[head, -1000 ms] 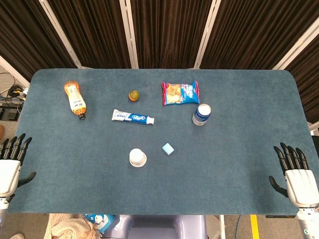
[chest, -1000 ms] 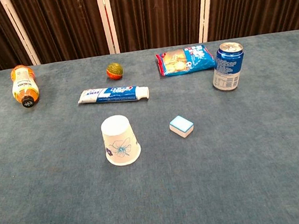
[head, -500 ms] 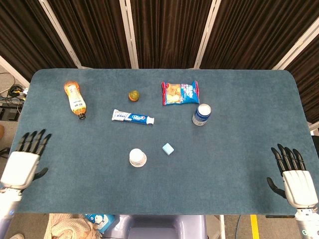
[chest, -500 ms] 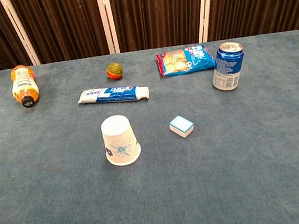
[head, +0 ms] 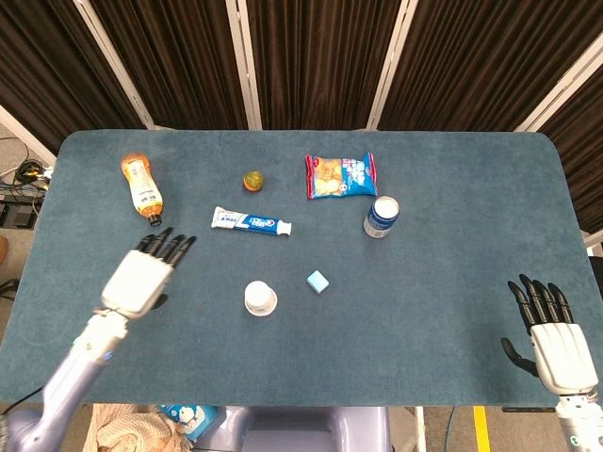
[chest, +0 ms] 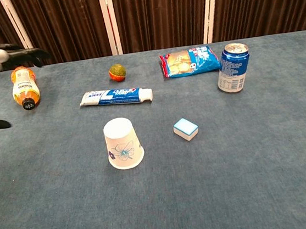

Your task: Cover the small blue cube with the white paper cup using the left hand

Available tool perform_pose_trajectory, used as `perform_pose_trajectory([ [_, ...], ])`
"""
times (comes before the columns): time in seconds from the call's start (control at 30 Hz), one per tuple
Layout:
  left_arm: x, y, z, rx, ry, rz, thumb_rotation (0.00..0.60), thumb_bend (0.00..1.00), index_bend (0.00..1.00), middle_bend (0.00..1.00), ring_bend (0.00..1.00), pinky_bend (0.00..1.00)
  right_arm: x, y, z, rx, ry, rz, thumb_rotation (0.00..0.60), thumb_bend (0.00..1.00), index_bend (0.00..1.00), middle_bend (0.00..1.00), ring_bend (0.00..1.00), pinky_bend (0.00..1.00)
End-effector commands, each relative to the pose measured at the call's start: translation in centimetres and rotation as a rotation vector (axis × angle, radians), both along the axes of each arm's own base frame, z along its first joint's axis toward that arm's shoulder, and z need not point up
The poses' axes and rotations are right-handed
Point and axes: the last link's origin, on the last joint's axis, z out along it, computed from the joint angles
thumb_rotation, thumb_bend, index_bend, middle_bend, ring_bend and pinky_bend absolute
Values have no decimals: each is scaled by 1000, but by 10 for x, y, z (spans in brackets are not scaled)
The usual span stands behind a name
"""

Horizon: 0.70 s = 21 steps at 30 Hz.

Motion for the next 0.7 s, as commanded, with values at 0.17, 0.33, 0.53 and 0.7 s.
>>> perform_pose_trajectory([
  [0.17, 35, 12, -43, -81, 26, -14, 600, 135, 88, 192, 101, 225, 1, 1, -1, 9, -5, 4, 600, 309, 0, 0, 0, 44],
  [0.33, 51, 17, -66, -99, 37, -9, 600, 151, 112, 212, 108, 228, 1, 1, -1, 16, -17, 1, 600, 309, 0, 0, 0, 45],
  [0.53, 63, 19, -89, -123, 54, -6, 600, 154, 121, 221, 109, 228, 2, 0, -1, 25, -27, 3, 600, 309, 0, 0, 0, 44],
  [0.7, 68, 19, -105, -142, 56, 9, 600, 156, 124, 222, 108, 228, 2, 0, -1, 29, -32, 0, 600, 309, 0, 0, 0, 45],
])
